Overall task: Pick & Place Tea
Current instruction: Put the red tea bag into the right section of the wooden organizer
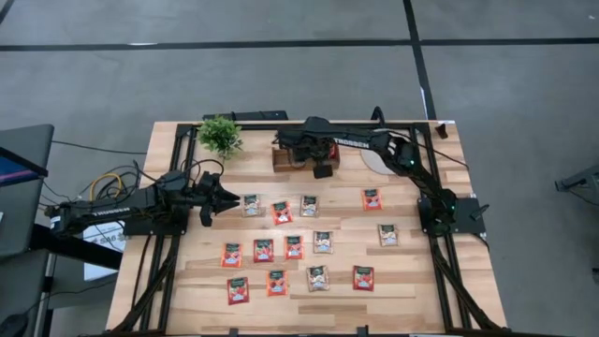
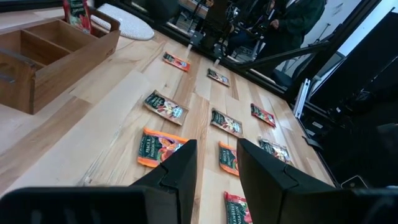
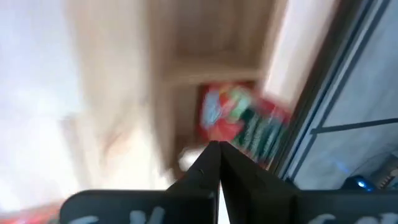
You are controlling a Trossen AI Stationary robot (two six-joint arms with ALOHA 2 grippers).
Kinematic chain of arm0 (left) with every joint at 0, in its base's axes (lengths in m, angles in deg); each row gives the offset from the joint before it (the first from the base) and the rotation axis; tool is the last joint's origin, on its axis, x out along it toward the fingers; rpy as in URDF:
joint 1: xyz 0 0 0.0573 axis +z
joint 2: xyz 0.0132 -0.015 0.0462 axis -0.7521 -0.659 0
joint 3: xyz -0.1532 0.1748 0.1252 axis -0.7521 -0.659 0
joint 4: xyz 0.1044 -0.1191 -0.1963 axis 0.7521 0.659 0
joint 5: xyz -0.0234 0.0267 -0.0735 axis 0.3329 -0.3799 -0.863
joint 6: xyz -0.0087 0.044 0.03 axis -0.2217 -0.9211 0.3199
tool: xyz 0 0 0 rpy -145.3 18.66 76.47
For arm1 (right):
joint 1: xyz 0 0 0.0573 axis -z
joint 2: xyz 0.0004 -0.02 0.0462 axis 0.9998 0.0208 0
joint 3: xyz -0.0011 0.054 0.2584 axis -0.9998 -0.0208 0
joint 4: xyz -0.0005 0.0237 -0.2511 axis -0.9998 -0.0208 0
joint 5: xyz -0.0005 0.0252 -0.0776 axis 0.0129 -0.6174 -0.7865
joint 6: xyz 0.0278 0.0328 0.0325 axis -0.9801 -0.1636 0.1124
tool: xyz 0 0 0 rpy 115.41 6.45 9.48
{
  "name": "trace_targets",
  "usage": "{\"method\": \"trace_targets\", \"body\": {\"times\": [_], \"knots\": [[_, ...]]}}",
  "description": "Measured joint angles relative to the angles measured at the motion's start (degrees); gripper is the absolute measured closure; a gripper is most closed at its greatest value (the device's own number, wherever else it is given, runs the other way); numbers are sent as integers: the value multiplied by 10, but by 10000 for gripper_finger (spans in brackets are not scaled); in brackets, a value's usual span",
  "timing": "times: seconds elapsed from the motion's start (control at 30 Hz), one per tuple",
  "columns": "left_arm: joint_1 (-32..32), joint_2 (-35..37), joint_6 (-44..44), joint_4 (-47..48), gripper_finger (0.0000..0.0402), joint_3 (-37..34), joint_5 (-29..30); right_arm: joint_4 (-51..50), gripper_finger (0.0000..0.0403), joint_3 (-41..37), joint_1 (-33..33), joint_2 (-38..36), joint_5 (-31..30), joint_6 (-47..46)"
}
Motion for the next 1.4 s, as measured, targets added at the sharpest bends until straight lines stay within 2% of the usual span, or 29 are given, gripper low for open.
{"method": "trace_targets", "body": {"times": [0.17,0.4,0.5,0.67,0.9,1.13,1.27,1.4], "knots": [[0,0,0,0,296,0,0,-32,403,0,-61,-42,21,-49],[0,0,0,0,296,0,-5,-47,403,-5,-167,-94,97,-109],[0,0,0,-1,296,0,-8,-46,403,-30,-210,-116,130,-135],[0,0,0,-1,296,0,-12,-47,403,-88,-278,-147,135,-225],[0,0,0,-1,296,0,-15,10,403,-249,-369,-236,133,-352],[0,0,0,-1,296,0,-15,228,403,-480,-410,-365,199,-477],[0,0,0,-1,296,0,-15,292,403,-584,-423,-394,208,-540],[0,0,11,-1,296,0,-14,297,390,-638,-426,-394,238,-574]]}}
